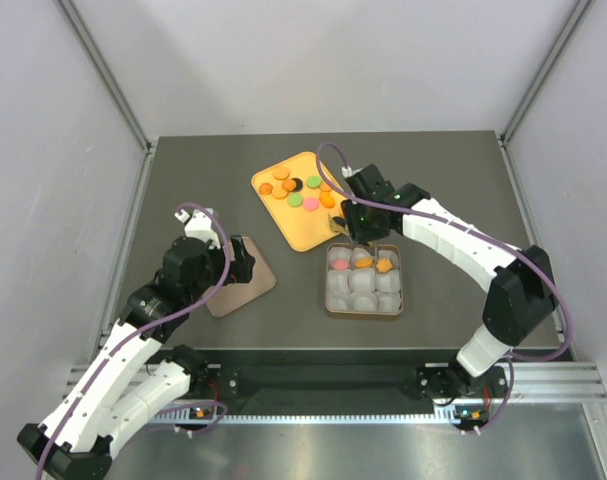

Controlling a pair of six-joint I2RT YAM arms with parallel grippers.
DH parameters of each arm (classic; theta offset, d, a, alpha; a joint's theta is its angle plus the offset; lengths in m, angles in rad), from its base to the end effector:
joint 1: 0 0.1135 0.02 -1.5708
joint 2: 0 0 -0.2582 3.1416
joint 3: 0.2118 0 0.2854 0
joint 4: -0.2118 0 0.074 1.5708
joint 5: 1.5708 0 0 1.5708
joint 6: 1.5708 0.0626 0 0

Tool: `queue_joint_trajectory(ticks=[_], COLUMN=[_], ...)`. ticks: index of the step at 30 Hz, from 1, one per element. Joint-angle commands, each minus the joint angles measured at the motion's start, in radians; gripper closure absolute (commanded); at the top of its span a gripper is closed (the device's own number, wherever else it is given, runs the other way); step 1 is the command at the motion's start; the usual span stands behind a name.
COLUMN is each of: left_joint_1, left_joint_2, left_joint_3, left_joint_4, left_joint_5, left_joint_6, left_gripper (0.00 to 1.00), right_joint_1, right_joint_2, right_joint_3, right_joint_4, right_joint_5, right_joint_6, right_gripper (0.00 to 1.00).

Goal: Pack the cookies

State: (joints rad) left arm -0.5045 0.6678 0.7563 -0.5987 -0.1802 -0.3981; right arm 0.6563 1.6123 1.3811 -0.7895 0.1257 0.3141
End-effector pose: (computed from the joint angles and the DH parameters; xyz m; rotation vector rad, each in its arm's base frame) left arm 0.1877 -0.0908 0.2916 0.0006 2.0924 -0.3644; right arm 0.3116 0.2301 0.2499 -0.3958 2.5612 0.1968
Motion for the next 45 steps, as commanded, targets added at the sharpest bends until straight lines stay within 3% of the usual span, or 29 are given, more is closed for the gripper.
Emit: queue_joint_trajectory(ticks=[1, 23, 45], left_joint_1=[-0.003, -0.003, -0.003], left_joint_2=[-0.011, -0.017, -0.016], left_joint_3=[-0.009, -0.009, -0.009], left_joint_4=[0.023, 0.02, 0.02], left_joint_5=[-0.004, -0.013, -0.025], left_joint_6=[-0.004, -0.005, -0.008], left_gripper=[0.01, 0.01, 0.01], right_joint_1=[-0.015, -0.014, -0.014], right_joint_2=[0.011, 0.113, 0.0], right_joint_3=[0.004, 0.09, 0.168], right_joint_4=[0.05, 0.052, 0.019], right_joint_5=[-0.012, -0.069, -0.035], right_joint_6=[-0.013, -0.032, -0.03], right_gripper=[0.57, 0.61, 0.66])
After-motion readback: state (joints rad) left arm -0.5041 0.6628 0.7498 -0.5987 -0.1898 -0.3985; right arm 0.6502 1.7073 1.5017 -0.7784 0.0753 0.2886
